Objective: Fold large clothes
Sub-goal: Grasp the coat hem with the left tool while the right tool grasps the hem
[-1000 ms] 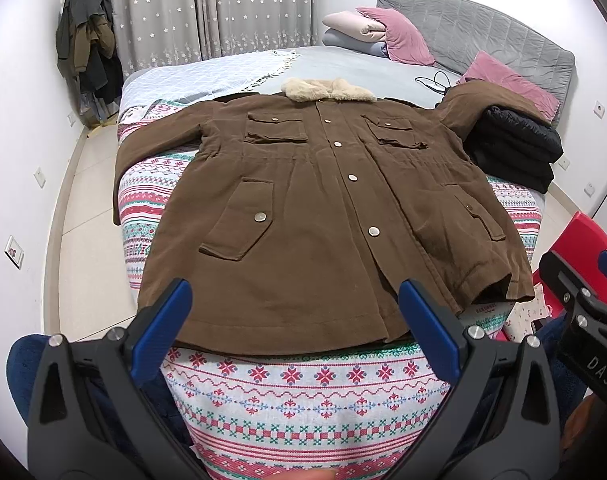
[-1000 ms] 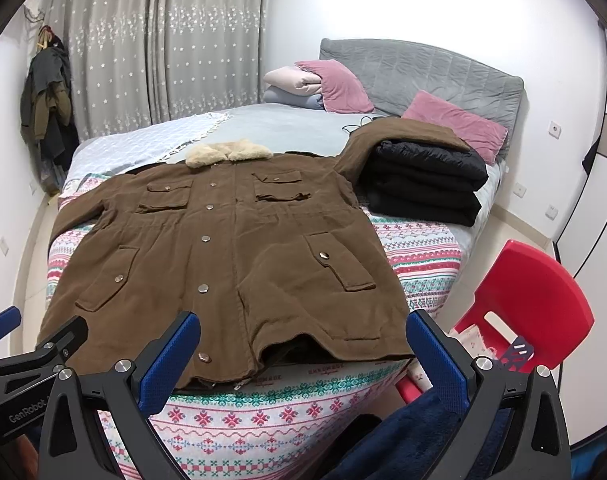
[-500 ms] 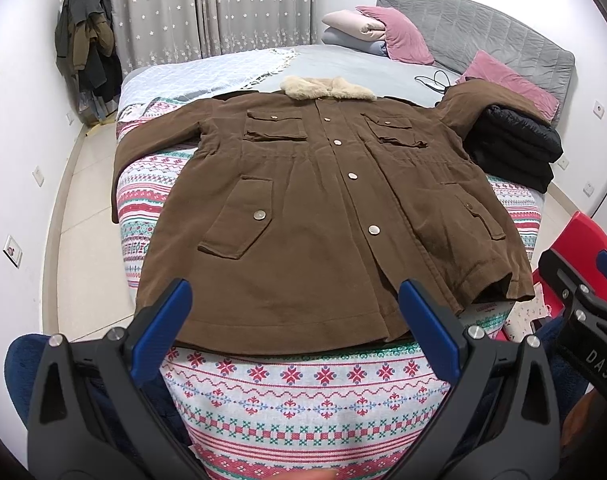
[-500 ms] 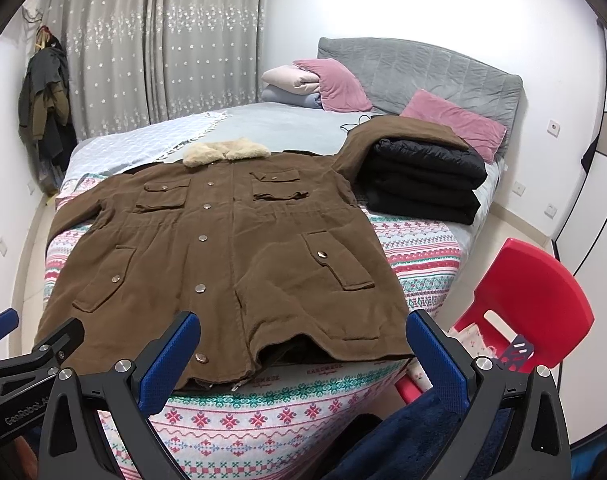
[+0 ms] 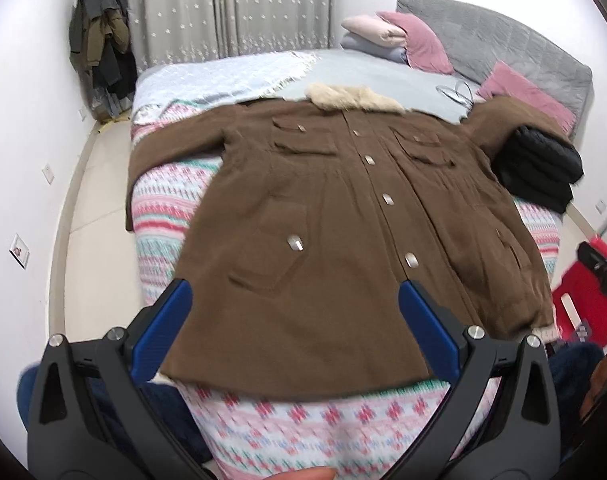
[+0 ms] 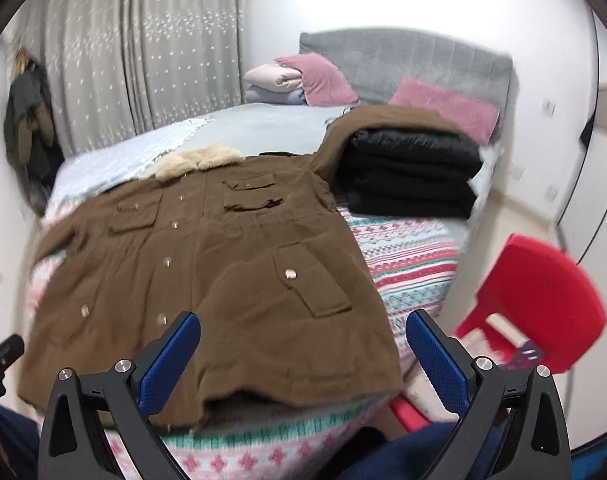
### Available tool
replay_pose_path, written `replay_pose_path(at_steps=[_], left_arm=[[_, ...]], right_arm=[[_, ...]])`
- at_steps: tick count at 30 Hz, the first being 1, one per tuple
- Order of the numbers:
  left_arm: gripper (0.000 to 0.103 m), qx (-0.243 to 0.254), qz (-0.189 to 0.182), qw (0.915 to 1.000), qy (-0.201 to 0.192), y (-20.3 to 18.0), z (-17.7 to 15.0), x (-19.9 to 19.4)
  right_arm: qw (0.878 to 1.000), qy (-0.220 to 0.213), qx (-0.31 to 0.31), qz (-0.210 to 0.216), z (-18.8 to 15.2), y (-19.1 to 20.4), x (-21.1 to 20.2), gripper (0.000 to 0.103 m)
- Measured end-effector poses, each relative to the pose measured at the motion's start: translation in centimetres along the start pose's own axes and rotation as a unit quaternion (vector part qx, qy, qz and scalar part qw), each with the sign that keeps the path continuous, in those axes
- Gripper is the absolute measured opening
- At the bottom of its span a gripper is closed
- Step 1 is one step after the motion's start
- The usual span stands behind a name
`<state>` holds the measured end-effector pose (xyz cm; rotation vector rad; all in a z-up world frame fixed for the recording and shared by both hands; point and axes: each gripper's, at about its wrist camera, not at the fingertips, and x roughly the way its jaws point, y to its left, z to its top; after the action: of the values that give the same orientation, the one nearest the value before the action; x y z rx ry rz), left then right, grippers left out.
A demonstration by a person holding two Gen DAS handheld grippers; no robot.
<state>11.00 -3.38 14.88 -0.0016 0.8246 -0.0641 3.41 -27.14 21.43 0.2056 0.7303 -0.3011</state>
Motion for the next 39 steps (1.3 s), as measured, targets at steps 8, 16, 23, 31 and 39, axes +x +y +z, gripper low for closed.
replay_pose_path(at_steps=[8,16,23,31,39], left_arm=[[0.103,-0.034,0.001,0.9972,0.067,2.7,2.5,8.0],[0.103,-0.072,0.065,0.99,0.102,9.0,-0.6,10.6],[0.057,-0.081,-0.002,0.9836,0.161,9.4,-3.1,13.8],[0.013,-0.083,-0.009,0.9899,0.114,9.3,-1.4,11.2],[0.012,-0.077,-0.017,0.9935,0.081,10.0,-0.2,6.7]], right_arm=[[0.988,0.13,0.061,0.057,3.3,-4.7,11.1,0.103],[0.971,0.232,0.054,0.005,-0.5,-9.6,15.9,0.095],[0.951,0.279,0.118,0.059,-3.9,-12.4,16.4,0.051],[0.978,0.195,0.071,0.036,-1.2,-10.5,12.9,0.006],[0.99,0.138,0.018,0.019,4.6,-11.9,9.1,0.006]])
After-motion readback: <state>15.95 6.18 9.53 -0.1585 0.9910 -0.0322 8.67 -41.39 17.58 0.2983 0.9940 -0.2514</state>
